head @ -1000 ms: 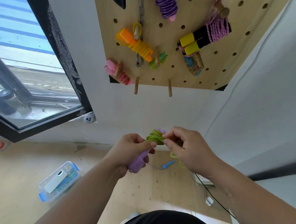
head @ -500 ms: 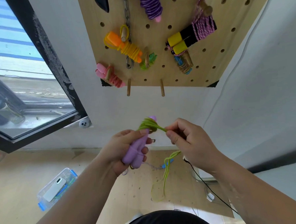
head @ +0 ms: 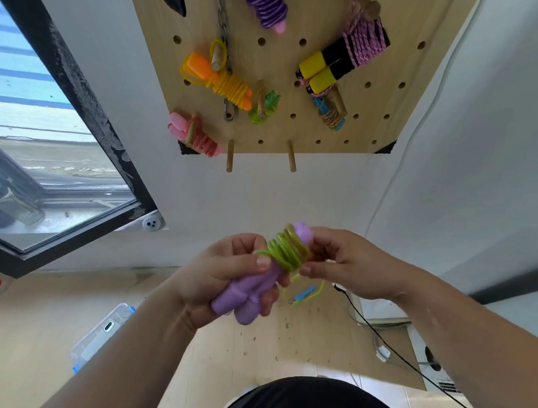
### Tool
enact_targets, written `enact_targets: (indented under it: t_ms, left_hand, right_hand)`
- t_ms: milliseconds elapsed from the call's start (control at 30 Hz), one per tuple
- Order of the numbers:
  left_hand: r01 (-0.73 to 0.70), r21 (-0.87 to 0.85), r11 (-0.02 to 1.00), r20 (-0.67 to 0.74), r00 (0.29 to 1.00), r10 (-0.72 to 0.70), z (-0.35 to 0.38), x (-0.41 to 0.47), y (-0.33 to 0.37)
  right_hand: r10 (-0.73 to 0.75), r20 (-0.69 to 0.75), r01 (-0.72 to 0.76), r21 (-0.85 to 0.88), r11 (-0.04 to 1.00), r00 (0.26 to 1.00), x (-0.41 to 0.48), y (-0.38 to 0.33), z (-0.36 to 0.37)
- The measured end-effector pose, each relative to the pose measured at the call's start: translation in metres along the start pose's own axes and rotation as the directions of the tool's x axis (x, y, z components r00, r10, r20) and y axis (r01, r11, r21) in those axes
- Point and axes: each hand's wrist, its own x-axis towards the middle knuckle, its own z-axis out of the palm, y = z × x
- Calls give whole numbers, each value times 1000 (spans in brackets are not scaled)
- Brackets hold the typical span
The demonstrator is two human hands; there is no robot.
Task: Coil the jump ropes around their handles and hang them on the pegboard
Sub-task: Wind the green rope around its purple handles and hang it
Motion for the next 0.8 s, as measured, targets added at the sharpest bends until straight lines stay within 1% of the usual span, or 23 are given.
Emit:
enact_targets:
  t_ms: [33, 67, 100, 133, 167, 233, 267, 300, 433, 533, 600, 633, 667, 733, 800]
  left_hand:
    - [41, 75, 996, 39, 998, -44, 2, -1, 3]
    - [78, 181, 980, 67, 994, -91, 5, -3, 6]
    - [116, 320, 940, 65, 987, -144, 9, -4, 9]
    - [153, 471, 869, 32, 981, -191, 12, -3, 11]
    - [191, 603, 774, -20, 974, -225, 15, -2, 13]
    - [248, 773, 584, -125, 962, -244, 17, 4, 13]
    - [263, 815, 516, -159, 958, -237, 17, 7, 12]
    - [277, 838, 469, -189, 955, -226, 16, 10, 9]
    - [357, 874, 331, -319, 933, -165, 4, 21, -8]
    - [378, 889, 259, -358, 926, -122, -2, 26, -22]
    - [369, 914, 170, -370, 929, -25, -5, 28, -28]
    - [379, 912, 158, -390, 920, 47, -8, 29, -29]
    - [398, 899, 183, -421, 900, 114, -11, 29, -29]
    - [419, 866, 275, -481, 848, 222, -15, 33, -29]
    - [408, 850, 332, -505, 811, 295, -18, 37, -30]
  right_hand:
    - [34, 78, -29, -55, 998, 996, 1, -1, -3]
    - [84, 140, -63, -146, 987, 987, 3, -1, -6]
    - [137, 190, -86, -256, 963, 972, 5, 0, -9]
    - [188, 234, -94, -360, 928, 954, 9, 2, -12]
    - [237, 279, -94, -444, 891, 931, 12, 3, -15]
    - [332, 325, -120, -529, 840, 886, 20, 2, -17]
    - [365, 329, -137, -551, 823, 871, 24, -1, -17]
    - [388, 322, -147, -574, 805, 864, 29, -2, -16]
    - [390, 263, -113, -687, 718, 882, 43, -5, -1]
    - [382, 202, -156, -672, 724, 902, 48, 2, 12]
    - [377, 124, -206, -664, 719, 918, 48, 6, 14]
    - [366, 80, -237, -633, 737, 927, 48, 8, 15]
    - [353, 32, -268, -588, 763, 935, 46, 9, 15]
    - [308, -69, -299, -509, 807, 949, 42, 8, 18]
    - [232, -145, -274, -486, 830, 962, 36, 8, 23]
